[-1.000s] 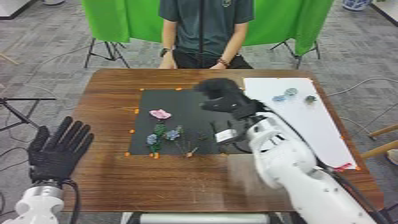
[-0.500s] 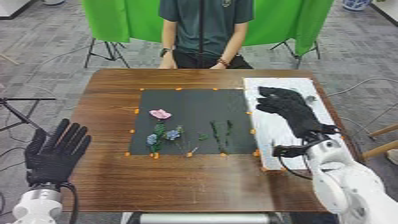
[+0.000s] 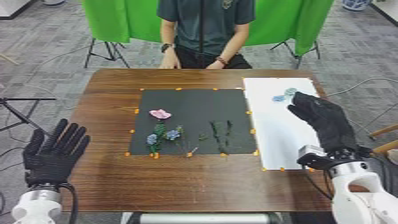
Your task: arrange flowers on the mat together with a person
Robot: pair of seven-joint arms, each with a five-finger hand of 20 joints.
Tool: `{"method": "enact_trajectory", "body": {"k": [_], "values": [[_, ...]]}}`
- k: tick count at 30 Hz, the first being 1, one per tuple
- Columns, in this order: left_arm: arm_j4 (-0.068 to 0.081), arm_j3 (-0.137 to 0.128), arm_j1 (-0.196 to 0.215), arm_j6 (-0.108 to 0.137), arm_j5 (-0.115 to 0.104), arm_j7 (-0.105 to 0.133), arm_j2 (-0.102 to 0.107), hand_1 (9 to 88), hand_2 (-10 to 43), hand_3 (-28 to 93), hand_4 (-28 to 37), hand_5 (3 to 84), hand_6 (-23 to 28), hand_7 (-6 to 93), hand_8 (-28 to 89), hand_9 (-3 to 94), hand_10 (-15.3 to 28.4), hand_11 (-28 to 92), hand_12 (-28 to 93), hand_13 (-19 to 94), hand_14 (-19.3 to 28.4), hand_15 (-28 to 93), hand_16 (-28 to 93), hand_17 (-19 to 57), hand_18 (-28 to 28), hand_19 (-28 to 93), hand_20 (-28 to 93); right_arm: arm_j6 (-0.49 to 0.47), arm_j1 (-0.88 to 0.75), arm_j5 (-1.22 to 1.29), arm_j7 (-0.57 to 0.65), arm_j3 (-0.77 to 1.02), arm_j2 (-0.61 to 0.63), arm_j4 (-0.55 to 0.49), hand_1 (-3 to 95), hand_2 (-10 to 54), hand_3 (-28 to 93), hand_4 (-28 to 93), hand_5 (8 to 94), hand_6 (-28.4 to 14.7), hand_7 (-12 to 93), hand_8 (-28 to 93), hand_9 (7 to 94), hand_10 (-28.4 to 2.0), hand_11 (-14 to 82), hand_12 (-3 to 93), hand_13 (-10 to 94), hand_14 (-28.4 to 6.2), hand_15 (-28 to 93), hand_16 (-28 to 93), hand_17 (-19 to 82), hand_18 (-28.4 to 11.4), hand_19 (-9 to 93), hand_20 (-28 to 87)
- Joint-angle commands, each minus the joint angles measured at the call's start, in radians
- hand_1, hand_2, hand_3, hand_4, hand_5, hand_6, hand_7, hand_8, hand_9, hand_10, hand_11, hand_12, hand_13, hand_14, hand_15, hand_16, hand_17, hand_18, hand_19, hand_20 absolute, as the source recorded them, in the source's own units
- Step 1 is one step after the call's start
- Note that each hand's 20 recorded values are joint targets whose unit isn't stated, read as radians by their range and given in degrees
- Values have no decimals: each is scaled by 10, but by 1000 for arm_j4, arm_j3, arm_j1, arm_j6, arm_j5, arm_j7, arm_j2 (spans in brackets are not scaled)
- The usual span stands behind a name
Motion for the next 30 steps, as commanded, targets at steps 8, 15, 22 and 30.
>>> {"method": "enact_trajectory", "body": {"k": [8,15,22,30], "values": [[-2,-8,20,-1,-9,-1,-8,265,117,708,-283,437,81,77,-96,404,141,149,50,301,140,265,-87,-38,116,309,65,-60,-40,-36,34,6,-34,-18,301,121,777,-263,567,-37,145,-133,472,-114,54,69,363,-85,120,31,280,-83,128,251],[0,-4,13,2,-5,-7,-9,267,118,706,-283,437,81,77,-96,404,141,148,50,301,140,265,-88,-39,116,311,65,-59,-46,-36,57,10,-29,-24,302,122,775,-262,570,-37,145,-134,473,-114,54,69,364,-85,122,28,280,-83,126,255],[-3,-10,20,7,-7,-3,-12,269,120,705,-283,437,81,78,-96,405,141,149,50,302,140,267,-88,-38,116,311,65,-55,-32,-35,61,-1,-24,-20,304,123,770,-261,590,-40,154,-132,479,-116,56,70,373,-90,126,29,279,-85,126,258],[-5,-7,24,3,-7,0,-12,269,121,704,-283,438,80,79,-97,406,141,150,50,303,140,268,-89,-39,116,313,65,-48,-35,-40,66,2,-23,-23,309,119,768,-260,591,-39,156,-134,481,-115,56,70,373,-91,126,29,279,-85,127,258]]}}
